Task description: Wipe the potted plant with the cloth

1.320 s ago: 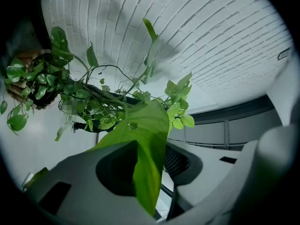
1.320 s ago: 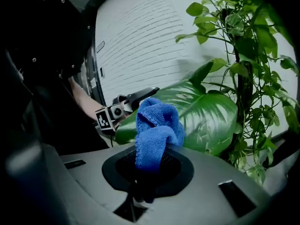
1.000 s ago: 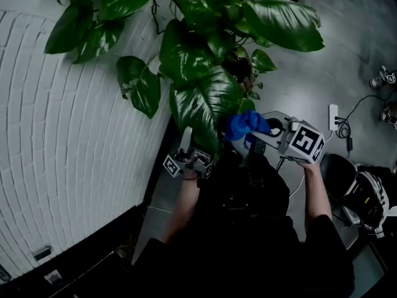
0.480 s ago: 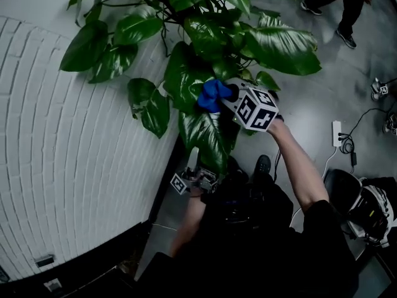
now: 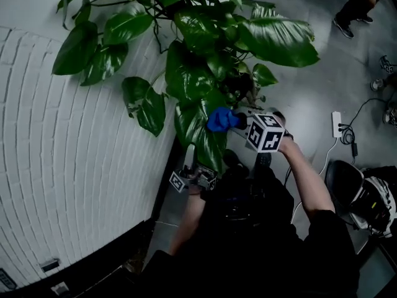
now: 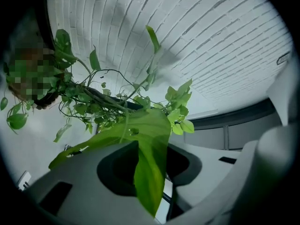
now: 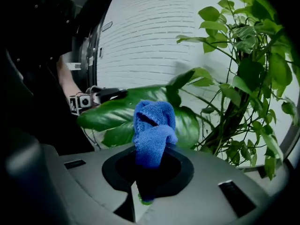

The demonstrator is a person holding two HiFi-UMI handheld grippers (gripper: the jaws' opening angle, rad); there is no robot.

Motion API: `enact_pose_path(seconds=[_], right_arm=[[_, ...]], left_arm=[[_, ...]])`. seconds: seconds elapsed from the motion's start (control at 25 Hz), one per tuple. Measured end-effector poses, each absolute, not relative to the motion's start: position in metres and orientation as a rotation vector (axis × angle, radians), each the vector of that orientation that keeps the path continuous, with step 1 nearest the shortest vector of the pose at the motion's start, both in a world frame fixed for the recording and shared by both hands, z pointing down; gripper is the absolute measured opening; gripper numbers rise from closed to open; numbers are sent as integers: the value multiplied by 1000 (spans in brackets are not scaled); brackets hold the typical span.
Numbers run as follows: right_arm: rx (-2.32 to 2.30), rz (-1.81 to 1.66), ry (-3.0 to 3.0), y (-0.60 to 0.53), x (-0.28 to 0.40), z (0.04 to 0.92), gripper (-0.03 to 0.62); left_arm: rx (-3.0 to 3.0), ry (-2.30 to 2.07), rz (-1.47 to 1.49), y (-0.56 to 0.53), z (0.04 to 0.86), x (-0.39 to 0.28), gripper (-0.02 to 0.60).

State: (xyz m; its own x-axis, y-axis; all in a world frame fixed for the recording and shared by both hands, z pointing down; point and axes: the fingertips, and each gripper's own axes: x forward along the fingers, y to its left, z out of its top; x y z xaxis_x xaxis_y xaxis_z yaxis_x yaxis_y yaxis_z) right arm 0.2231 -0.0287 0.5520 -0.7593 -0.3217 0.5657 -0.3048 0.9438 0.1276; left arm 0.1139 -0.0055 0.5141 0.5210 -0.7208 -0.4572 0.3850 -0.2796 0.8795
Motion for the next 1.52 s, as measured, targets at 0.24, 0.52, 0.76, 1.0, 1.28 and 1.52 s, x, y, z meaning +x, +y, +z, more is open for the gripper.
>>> enact_pose_path(seconds=[0.24, 0.52, 0.76, 1.0, 1.28, 1.52], right_arm=[[436, 23, -2547, 17, 242, 552, 51], [1061, -15, -2632, -80, 314, 465, 51], [981, -107, -2589, -143, 279, 479, 51], [881, -7, -2628, -119, 266, 516, 51], [766, 107, -2649, -54, 259, 567, 51], [656, 127, -2625, 5, 256, 603, 51]], left_arm=[[1502, -326, -1108, -8, 518, 109, 141], [1490, -325, -1104, -6, 519, 111, 135], [1487, -336, -1102, -1, 520, 113, 135], [1479, -324, -1127, -1, 517, 111, 135], [1457, -314, -1145, -1, 519, 110, 132], [1459, -315, -1145, -1, 517, 113, 132]])
